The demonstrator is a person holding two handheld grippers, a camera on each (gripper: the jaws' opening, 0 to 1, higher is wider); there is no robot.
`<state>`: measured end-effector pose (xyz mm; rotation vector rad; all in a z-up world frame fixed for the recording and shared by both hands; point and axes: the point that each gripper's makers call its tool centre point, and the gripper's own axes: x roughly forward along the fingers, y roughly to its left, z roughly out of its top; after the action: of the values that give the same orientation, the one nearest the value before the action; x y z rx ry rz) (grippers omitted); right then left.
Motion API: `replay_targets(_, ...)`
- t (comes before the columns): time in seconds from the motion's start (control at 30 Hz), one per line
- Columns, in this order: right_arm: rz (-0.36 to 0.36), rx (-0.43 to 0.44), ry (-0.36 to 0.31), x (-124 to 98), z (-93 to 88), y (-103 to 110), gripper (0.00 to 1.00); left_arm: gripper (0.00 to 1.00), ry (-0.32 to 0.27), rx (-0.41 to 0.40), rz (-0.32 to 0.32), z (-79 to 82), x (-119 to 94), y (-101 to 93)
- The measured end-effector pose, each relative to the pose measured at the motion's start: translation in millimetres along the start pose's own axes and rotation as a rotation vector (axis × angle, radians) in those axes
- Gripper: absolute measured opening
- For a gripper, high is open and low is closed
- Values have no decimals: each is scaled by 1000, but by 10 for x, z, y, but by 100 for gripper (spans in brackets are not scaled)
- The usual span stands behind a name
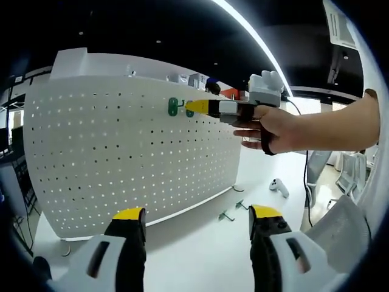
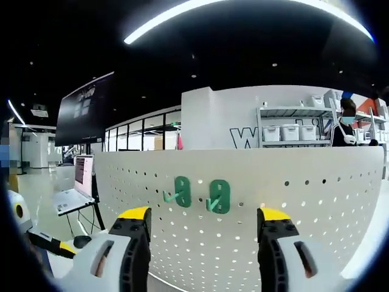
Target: Insert the hook assembly into the mounting plate slot until the hook locks in place.
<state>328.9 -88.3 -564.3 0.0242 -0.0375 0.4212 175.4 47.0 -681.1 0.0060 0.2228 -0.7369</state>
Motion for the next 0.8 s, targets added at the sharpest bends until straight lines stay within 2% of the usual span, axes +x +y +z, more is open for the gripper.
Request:
replay_targets(0.2, 48, 2, 3, -33, -40, 86, 84, 71, 1, -2, -1, -5, 8, -1)
replay_targets(0.57, 68, 16, 10, -92, -79, 94, 83, 72, 0, 2, -7, 6, 25, -23)
replay_targets(0.8, 103, 9, 4, -260, -117, 126, 83, 72, 2, -1, -6, -10, 28, -20)
